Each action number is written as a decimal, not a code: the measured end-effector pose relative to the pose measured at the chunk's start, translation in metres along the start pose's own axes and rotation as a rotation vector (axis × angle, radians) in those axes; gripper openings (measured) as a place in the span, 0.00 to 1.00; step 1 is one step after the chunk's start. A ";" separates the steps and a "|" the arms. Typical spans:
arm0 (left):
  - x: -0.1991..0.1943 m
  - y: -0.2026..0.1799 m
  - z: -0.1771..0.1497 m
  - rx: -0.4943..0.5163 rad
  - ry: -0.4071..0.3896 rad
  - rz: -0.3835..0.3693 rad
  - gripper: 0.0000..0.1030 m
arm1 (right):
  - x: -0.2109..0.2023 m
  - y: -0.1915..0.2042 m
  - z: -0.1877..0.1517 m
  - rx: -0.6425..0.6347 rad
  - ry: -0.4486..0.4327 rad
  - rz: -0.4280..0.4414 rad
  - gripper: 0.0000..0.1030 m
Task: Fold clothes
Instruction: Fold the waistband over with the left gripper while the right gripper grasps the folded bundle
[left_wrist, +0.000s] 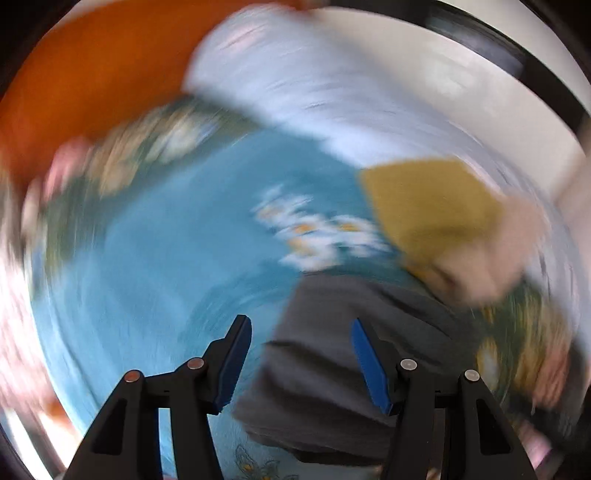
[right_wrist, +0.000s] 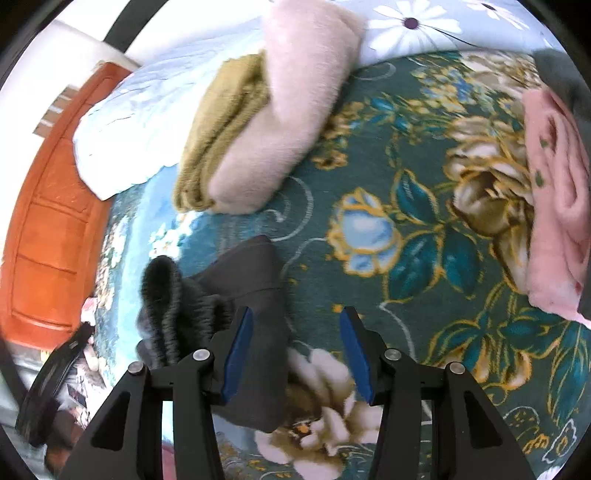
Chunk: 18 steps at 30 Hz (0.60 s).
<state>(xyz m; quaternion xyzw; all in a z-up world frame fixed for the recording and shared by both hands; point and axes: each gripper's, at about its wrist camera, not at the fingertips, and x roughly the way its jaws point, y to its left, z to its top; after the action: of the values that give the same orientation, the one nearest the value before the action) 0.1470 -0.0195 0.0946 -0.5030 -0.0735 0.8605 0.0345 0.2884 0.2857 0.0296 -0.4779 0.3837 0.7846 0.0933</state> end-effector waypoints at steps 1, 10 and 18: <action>0.010 0.010 -0.002 -0.049 0.040 -0.023 0.59 | -0.001 0.005 0.000 -0.017 0.008 0.015 0.51; 0.073 0.051 -0.014 -0.268 0.311 -0.143 0.62 | 0.029 0.067 -0.008 -0.157 0.154 0.202 0.58; 0.077 0.054 -0.017 -0.310 0.345 -0.173 0.65 | 0.062 0.123 -0.013 -0.267 0.171 0.167 0.67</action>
<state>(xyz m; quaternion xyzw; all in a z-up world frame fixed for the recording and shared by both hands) 0.1249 -0.0612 0.0119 -0.6334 -0.2402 0.7343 0.0424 0.2018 0.1781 0.0381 -0.5176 0.3211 0.7900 -0.0695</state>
